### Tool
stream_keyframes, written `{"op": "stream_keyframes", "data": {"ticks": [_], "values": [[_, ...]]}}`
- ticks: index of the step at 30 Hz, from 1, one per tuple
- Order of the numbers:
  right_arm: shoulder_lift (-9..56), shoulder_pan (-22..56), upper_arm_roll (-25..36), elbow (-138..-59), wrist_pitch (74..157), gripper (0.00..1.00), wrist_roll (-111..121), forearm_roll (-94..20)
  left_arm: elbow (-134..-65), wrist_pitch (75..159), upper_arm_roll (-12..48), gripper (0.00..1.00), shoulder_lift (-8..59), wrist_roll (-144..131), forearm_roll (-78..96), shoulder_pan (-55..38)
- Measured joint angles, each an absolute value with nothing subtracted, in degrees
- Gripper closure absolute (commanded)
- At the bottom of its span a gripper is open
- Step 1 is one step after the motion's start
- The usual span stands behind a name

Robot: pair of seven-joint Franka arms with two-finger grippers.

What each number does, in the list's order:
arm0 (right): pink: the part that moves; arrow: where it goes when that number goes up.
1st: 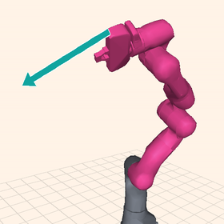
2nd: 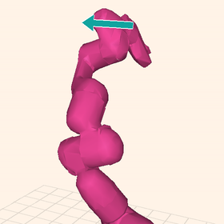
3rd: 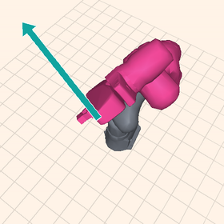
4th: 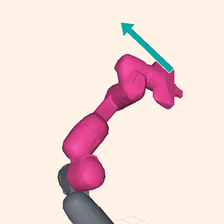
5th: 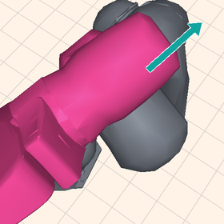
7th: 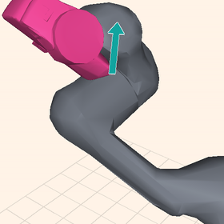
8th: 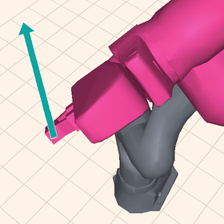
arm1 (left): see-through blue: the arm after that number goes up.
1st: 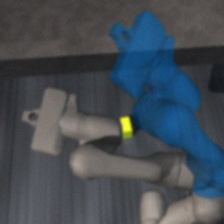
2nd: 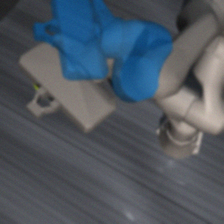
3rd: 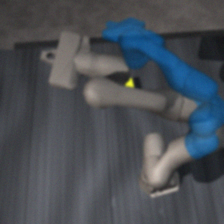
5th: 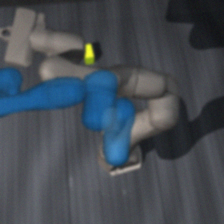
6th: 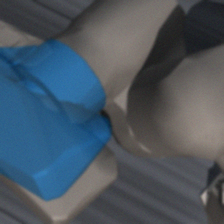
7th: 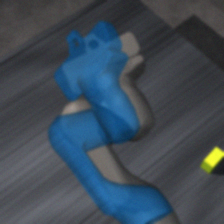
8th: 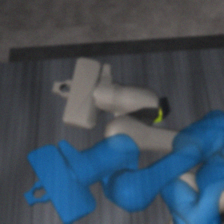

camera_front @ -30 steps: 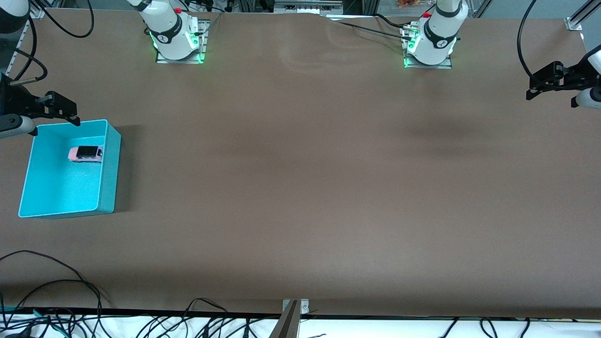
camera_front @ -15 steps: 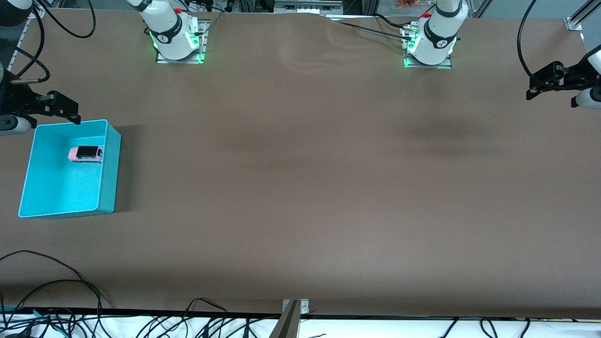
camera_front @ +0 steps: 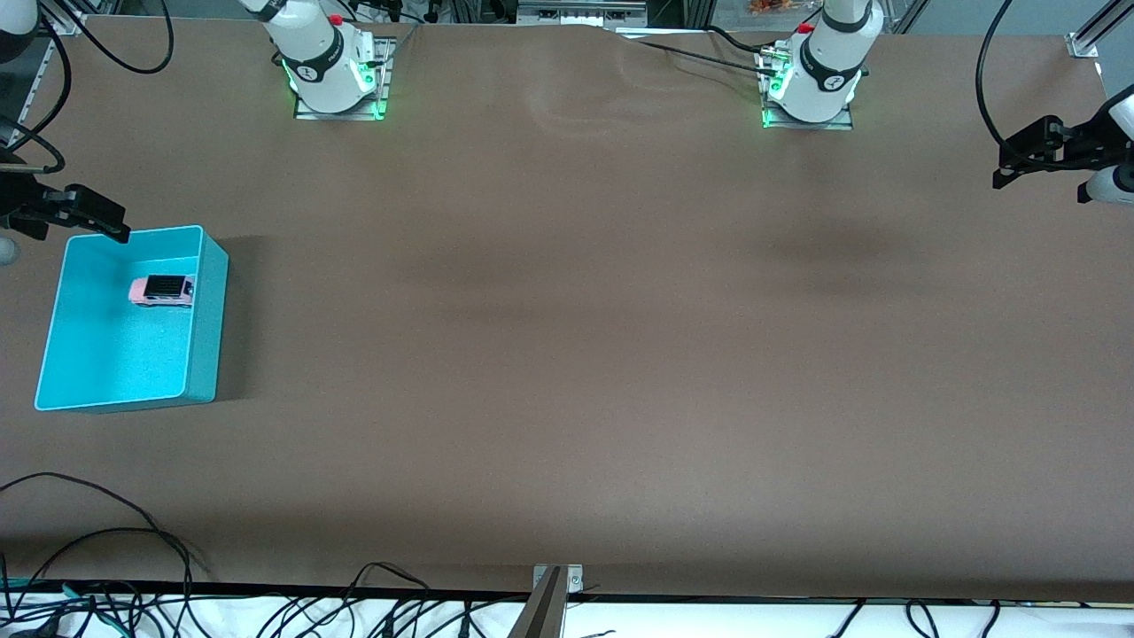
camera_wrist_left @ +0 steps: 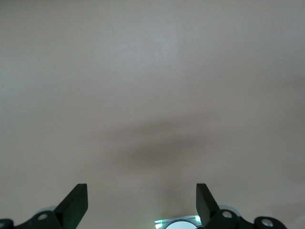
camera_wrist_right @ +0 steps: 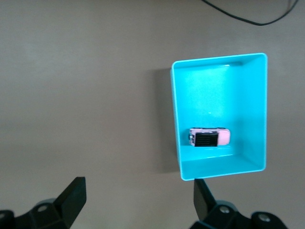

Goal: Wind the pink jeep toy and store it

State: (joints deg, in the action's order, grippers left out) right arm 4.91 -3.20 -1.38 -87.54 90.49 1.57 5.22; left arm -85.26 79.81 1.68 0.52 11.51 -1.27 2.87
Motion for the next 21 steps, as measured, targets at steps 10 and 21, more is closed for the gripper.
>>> {"op": "stream_keyframes", "data": {"ticks": [10, 21], "values": [[4.9, -2.8, -1.8, -87.5, 90.5, 0.00, 2.8, 3.5, -85.3, 79.8, 1.7, 0.00, 0.5, 11.5, -1.3, 2.9], [4.9, -2.8, -1.8, -87.5, 90.6, 0.00, 2.8, 0.4, -85.3, 79.8, 1.7, 0.00, 0.5, 11.5, -1.3, 2.9]]}}
